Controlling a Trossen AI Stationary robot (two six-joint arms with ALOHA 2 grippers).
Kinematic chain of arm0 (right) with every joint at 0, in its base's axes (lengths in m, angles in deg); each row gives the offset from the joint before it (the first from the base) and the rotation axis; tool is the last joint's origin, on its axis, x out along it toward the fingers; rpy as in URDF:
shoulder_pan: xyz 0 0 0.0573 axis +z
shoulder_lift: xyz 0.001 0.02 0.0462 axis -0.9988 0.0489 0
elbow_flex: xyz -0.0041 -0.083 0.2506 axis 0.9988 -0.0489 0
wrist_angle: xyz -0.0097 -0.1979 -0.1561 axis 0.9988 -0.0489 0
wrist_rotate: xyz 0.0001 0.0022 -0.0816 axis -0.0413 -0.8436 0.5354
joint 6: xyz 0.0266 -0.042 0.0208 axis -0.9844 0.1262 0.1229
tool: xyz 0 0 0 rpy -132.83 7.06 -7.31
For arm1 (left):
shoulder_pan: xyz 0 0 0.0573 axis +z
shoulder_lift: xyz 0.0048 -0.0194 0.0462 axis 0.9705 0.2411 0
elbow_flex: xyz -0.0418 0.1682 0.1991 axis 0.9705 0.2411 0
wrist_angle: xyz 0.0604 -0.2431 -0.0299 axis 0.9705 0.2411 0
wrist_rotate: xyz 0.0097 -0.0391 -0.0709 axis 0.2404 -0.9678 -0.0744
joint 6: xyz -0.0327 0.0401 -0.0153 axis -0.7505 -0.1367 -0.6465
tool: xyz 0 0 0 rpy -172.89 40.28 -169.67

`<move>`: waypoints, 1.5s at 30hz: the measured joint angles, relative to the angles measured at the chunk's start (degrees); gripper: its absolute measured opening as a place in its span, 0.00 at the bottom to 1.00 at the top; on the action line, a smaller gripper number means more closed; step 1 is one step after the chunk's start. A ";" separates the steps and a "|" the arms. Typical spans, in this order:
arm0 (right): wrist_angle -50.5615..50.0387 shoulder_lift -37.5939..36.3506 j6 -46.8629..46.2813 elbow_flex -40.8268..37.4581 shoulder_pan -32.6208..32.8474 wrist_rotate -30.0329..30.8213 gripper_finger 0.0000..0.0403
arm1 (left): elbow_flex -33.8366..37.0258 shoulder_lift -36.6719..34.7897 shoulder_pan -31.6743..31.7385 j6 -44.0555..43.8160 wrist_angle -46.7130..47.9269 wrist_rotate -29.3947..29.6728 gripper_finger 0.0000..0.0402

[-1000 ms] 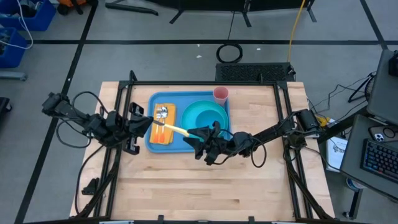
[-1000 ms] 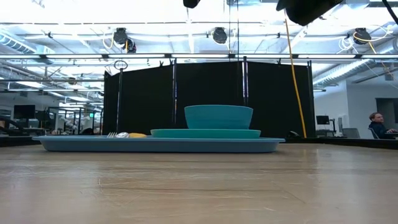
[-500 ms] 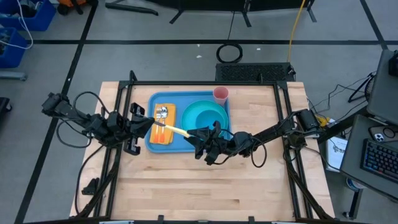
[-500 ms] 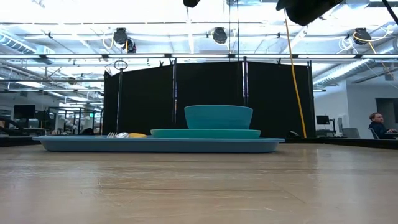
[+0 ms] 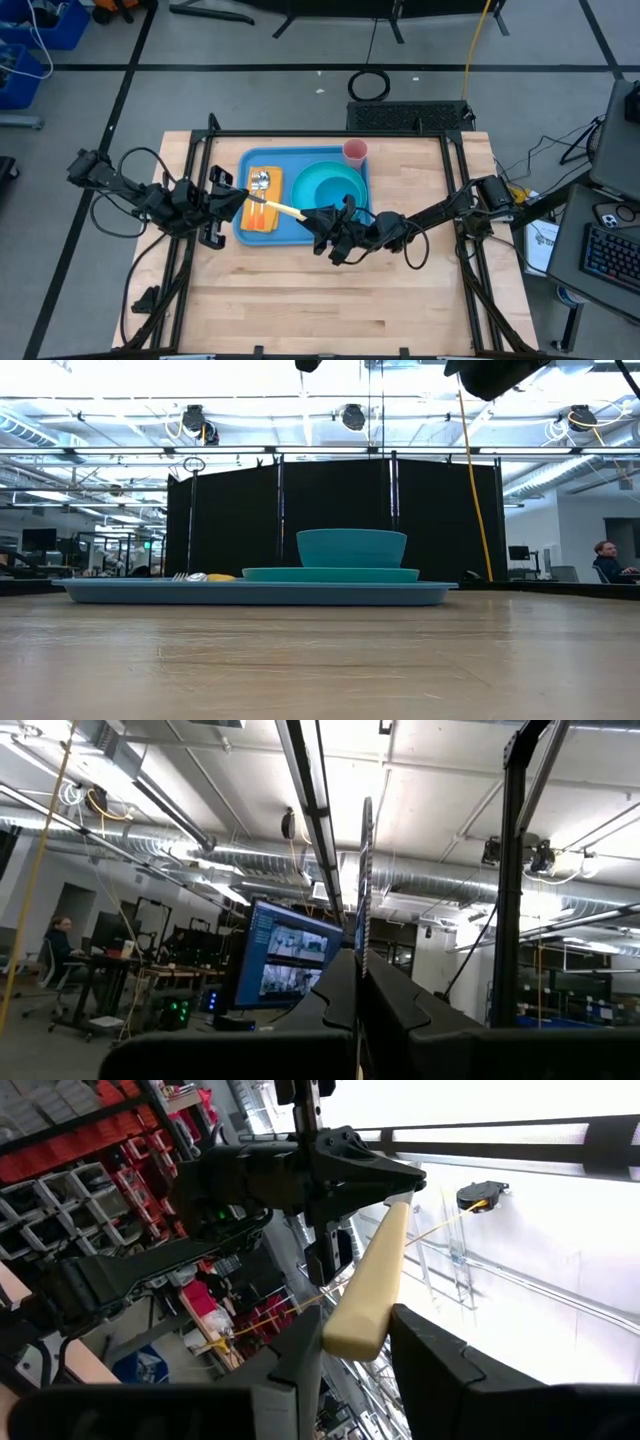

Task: Set up tray
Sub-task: Put the yellow knife on the yellow napkin to the right of the orange spoon on the blue serving tray

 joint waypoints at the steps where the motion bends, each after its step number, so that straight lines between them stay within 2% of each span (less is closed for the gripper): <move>1: 0.00 0.00 0.02 0.00 0.00 0.05 0.24 | 0.00 0.00 -0.01 -0.09 0.08 0.00 0.01; 8: 0.04 0.00 -0.04 -0.02 0.02 0.20 0.23 | 0.00 -0.04 0.00 -0.42 0.70 0.00 0.01; 12: 0.23 0.00 -3.13 -0.04 0.04 0.30 0.23 | 0.00 -0.05 0.00 -0.70 1.04 0.08 0.02; 17: 0.72 0.00 -5.20 -0.07 0.04 3.06 0.22 | 0.00 -0.04 0.00 -0.90 1.36 0.88 0.01; 25: -0.34 0.04 -8.01 -0.07 -0.02 4.13 0.16 | 0.17 0.20 0.02 -2.51 4.79 3.49 0.10; 32: -0.28 0.02 -9.96 -0.07 0.04 4.25 0.16 | 0.08 0.07 0.00 -3.16 5.29 1.50 0.01; 39: -0.20 0.02 -12.95 -0.07 0.04 4.70 0.16 | 0.07 0.02 0.00 -2.14 7.95 1.20 0.09; 45: 0.59 0.02 -13.91 -0.07 0.07 7.35 0.16 | -0.02 0.00 -0.17 -4.77 11.53 1.51 0.15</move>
